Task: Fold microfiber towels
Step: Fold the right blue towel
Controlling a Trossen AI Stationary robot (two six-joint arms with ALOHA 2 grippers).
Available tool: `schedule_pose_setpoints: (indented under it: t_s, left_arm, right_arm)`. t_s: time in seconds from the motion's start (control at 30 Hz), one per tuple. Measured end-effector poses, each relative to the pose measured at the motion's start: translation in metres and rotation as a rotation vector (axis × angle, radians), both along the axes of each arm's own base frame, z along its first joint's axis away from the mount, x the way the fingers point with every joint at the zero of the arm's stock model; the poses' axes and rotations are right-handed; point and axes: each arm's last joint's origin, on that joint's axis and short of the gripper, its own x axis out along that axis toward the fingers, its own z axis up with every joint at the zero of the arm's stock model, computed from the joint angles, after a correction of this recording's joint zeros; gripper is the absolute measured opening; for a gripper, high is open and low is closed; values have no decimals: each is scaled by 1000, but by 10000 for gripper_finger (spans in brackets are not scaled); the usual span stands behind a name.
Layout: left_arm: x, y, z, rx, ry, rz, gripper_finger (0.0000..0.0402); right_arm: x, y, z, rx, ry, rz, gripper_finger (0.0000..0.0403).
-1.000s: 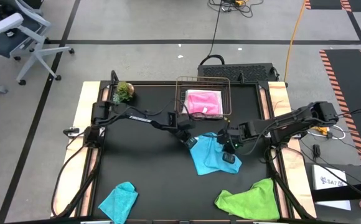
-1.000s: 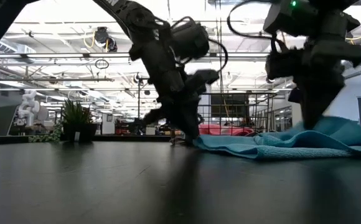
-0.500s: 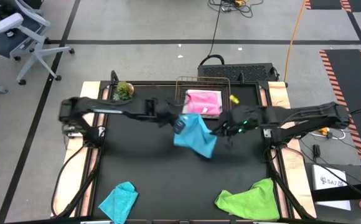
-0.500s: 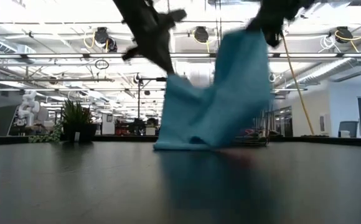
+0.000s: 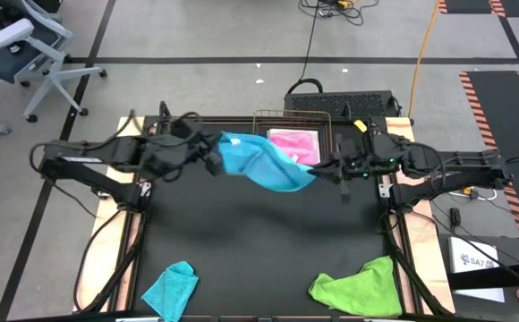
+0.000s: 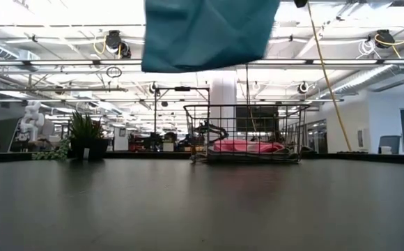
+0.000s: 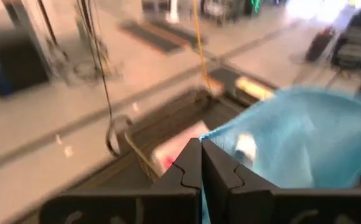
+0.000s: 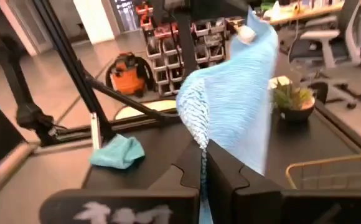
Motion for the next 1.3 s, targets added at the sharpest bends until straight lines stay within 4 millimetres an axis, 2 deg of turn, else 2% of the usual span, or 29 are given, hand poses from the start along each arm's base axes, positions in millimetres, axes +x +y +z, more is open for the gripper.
schedule_pose_setpoints:
  t_s: [0.17,0.27,0.33,0.43,0.57,0.77,0.9,1.0,1.13,1.3]
  left_arm:
    - [-11,-2,6,93,36,27,0]
    - [-8,-10,3,39,47,-121,0]
    - [2,-17,-3,28,82,-194,1]
    - [10,-21,-14,71,176,-205,1]
    - [8,-15,-13,104,196,-154,2]
    - [-11,-14,-4,111,180,-155,2]
    - [-24,-17,3,113,149,-172,2]
    - [-32,-22,8,99,111,-194,2]
    - [-31,-34,7,81,90,-224,1]
    - [-19,-57,-3,90,92,-198,1]
  right_arm:
    - [7,-11,1,-152,-18,-261,0]
    - [17,-8,0,-102,-48,-164,0]
    - [27,-2,-5,-74,-46,-76,0]
    - [36,-3,-12,-116,-14,-107,0]
    - [41,-10,-11,-109,-40,-188,0]
    - [42,-1,-10,4,-60,-30,0]
    - [41,4,-10,-11,-62,-92,0]
    - [41,9,-8,6,-77,-76,0]
    - [40,21,-6,41,-100,-25,0]
    - [37,45,-6,85,-91,37,0]
